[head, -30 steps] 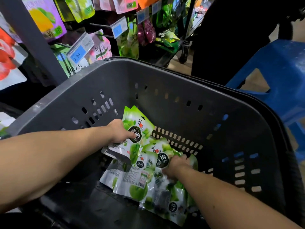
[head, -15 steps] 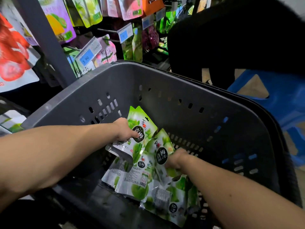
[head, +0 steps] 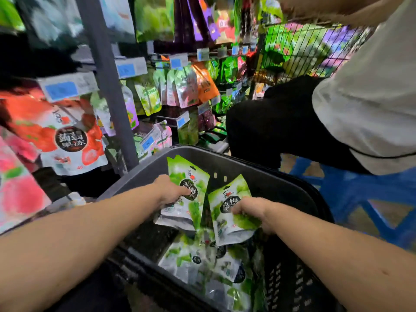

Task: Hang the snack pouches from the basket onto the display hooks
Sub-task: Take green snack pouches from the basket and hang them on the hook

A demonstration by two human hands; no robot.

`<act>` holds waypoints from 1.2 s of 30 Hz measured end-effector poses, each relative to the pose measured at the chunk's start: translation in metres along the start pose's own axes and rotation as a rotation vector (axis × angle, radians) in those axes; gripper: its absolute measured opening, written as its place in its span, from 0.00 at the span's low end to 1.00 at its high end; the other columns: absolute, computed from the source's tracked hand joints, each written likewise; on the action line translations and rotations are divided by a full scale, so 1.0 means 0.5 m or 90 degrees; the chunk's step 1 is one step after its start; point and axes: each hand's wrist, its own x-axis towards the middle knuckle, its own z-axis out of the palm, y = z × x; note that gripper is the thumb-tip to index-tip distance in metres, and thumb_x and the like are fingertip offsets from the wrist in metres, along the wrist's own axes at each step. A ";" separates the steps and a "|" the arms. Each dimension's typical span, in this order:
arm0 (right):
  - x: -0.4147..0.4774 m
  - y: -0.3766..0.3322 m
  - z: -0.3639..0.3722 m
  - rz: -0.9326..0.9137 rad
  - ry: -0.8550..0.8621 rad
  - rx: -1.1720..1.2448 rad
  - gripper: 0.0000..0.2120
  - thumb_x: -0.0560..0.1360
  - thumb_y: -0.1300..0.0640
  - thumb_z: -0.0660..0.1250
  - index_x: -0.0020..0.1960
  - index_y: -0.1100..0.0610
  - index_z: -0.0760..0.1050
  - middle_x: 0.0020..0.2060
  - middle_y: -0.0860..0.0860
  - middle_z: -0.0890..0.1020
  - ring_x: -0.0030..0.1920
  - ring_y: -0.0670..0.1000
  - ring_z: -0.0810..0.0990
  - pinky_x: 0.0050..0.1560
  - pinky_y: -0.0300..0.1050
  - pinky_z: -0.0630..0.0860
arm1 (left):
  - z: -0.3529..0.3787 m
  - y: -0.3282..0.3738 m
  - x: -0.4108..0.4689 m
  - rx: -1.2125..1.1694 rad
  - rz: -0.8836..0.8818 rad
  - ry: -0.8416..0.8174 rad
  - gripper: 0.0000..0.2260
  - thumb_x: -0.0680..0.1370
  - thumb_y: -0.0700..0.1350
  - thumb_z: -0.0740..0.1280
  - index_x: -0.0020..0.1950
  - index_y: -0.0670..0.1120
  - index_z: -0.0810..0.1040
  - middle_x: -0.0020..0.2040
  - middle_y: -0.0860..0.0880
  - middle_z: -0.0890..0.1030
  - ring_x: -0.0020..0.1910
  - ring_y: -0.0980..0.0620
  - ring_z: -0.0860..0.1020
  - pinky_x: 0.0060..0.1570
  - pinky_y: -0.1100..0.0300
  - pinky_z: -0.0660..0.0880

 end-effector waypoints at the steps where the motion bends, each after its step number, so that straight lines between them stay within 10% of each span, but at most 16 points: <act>1: -0.006 -0.006 -0.004 -0.021 0.001 0.045 0.36 0.49 0.50 0.80 0.56 0.60 0.83 0.49 0.57 0.87 0.47 0.59 0.87 0.55 0.55 0.83 | -0.010 0.003 -0.018 -0.023 0.001 0.009 0.18 0.71 0.53 0.79 0.48 0.40 0.80 0.36 0.47 0.81 0.30 0.52 0.76 0.26 0.64 0.71; 4: -0.017 -0.032 -0.005 -0.093 0.015 0.183 0.45 0.41 0.42 0.85 0.55 0.58 0.84 0.49 0.55 0.87 0.48 0.59 0.87 0.57 0.58 0.83 | -0.050 0.014 -0.065 -0.047 0.040 0.021 0.13 0.72 0.52 0.78 0.47 0.44 0.82 0.38 0.50 0.81 0.33 0.56 0.77 0.27 0.66 0.69; 14: -0.121 -0.106 0.098 -0.211 -0.207 0.441 0.15 0.78 0.52 0.71 0.62 0.58 0.81 0.53 0.60 0.86 0.54 0.62 0.86 0.59 0.60 0.81 | -0.129 -0.019 -0.152 -0.204 -0.019 0.142 0.16 0.72 0.52 0.79 0.43 0.39 0.82 0.28 0.49 0.78 0.26 0.51 0.73 0.27 0.64 0.67; 18: -0.131 -0.110 0.134 -0.207 -0.262 0.436 0.15 0.78 0.54 0.72 0.63 0.57 0.80 0.53 0.60 0.86 0.54 0.63 0.86 0.62 0.65 0.78 | -0.130 -0.031 -0.185 -0.251 0.020 0.133 0.31 0.68 0.67 0.76 0.53 0.40 0.85 0.47 0.44 0.86 0.41 0.46 0.81 0.43 0.55 0.75; 28: -0.213 -0.110 0.162 -0.226 -0.376 0.387 0.16 0.81 0.54 0.67 0.66 0.58 0.78 0.56 0.60 0.85 0.58 0.63 0.84 0.65 0.66 0.76 | -0.147 -0.019 -0.329 -0.349 0.009 0.252 0.27 0.79 0.65 0.64 0.43 0.40 0.78 0.33 0.47 0.65 0.31 0.50 0.64 0.36 0.56 0.62; 36: -0.350 -0.153 0.165 -0.249 -0.364 0.243 0.17 0.81 0.53 0.66 0.66 0.59 0.77 0.56 0.62 0.85 0.59 0.65 0.83 0.66 0.65 0.75 | -0.175 0.003 -0.455 -0.384 0.060 0.221 0.29 0.67 0.73 0.71 0.44 0.46 0.78 0.44 0.47 0.81 0.42 0.49 0.79 0.50 0.54 0.75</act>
